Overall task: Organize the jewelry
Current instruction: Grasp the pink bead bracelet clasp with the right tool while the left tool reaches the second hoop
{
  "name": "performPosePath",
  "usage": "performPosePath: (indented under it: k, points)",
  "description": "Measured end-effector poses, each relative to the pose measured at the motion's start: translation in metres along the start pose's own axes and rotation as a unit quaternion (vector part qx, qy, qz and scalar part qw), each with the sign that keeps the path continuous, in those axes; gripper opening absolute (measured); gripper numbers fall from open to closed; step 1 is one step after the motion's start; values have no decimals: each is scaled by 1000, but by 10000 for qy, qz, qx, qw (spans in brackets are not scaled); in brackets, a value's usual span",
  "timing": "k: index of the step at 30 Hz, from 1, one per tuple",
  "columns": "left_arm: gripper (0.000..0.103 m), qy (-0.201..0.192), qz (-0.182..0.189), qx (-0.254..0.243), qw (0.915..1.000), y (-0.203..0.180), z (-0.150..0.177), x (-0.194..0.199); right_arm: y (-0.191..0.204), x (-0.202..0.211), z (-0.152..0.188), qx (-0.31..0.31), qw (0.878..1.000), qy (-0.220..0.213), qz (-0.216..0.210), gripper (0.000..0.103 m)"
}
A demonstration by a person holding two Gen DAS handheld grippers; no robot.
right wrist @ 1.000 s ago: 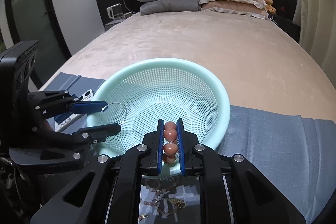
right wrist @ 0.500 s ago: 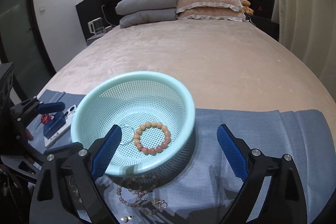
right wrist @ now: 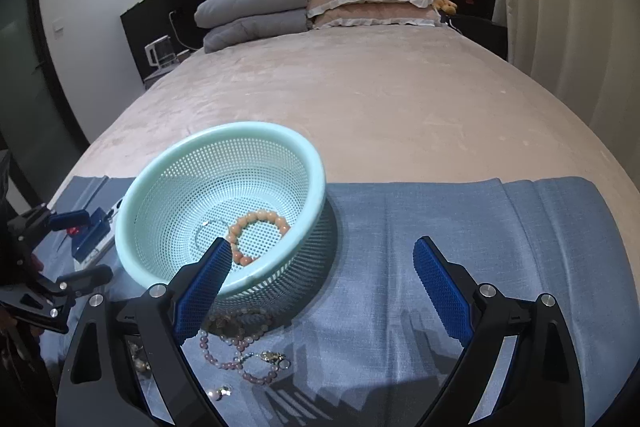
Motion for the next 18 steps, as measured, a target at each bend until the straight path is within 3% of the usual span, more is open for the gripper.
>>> performPosePath:
  k: [18]
  points:
    - [97,581,120,-21,9982,-12,58,-11,9,-1,63,715,9962,470,-151,86]
Point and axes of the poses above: each gripper's, at about its wrist camera, not at the fingertips, and x roughly against the way its jaws point, y to its left, z to its underside, the point moved 3 cm from there along -x, roughly the way its jaws point, and after that the axes turned 4 degrees about -x, right-handed, at the moved point
